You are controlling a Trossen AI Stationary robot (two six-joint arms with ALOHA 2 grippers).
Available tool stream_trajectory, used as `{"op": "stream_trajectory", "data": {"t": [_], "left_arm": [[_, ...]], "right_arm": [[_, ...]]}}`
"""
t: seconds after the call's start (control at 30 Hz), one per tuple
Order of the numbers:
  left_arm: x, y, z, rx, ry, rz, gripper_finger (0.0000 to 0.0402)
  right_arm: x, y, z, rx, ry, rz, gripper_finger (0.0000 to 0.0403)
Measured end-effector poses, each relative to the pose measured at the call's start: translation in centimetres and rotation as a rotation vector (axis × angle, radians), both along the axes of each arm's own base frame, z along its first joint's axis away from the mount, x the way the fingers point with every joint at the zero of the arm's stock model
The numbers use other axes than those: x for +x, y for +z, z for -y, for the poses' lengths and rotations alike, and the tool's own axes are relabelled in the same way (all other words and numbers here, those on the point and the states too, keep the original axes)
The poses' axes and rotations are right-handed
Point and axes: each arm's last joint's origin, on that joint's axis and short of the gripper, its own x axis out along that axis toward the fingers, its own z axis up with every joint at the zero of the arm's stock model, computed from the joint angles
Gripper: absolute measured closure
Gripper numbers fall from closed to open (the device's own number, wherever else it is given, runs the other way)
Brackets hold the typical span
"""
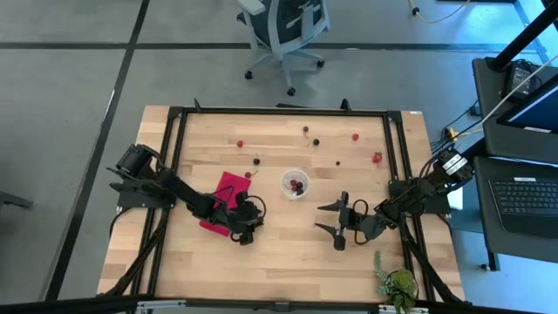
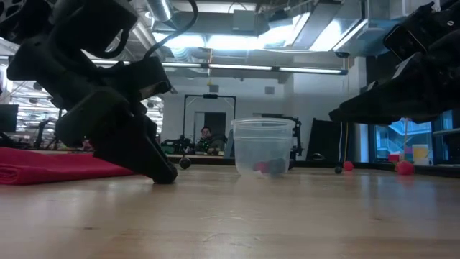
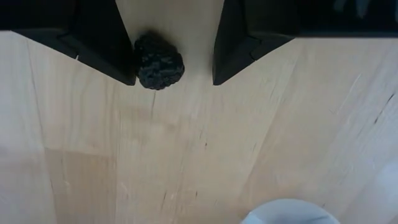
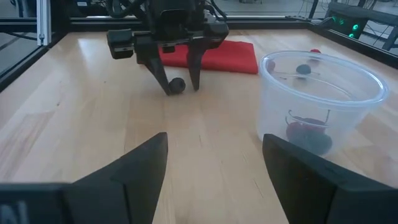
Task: Pick and placing Produce into tupperware
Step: Put the blackberries into the transparent bin
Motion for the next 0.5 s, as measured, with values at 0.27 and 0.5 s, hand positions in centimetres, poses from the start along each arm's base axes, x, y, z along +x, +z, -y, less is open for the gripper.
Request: {"op": "stream_trajectory", "data": {"t": [0.27, 0.5], "left_arm": [[0.0, -0.04, -0.01, 0.002, -0.003, -0.005, 0.027], [-0.15, 0.64, -0.16, 0.003, -0.012, -0.002, 0.0314]], "right_arm": [[0.0, -0.01, 0.0, -0.001, 0.0, -0.001, 0.0139], [-0.02, -0.08, 0.01, -0.006, 0.0, -0.007, 0.0139]]}}
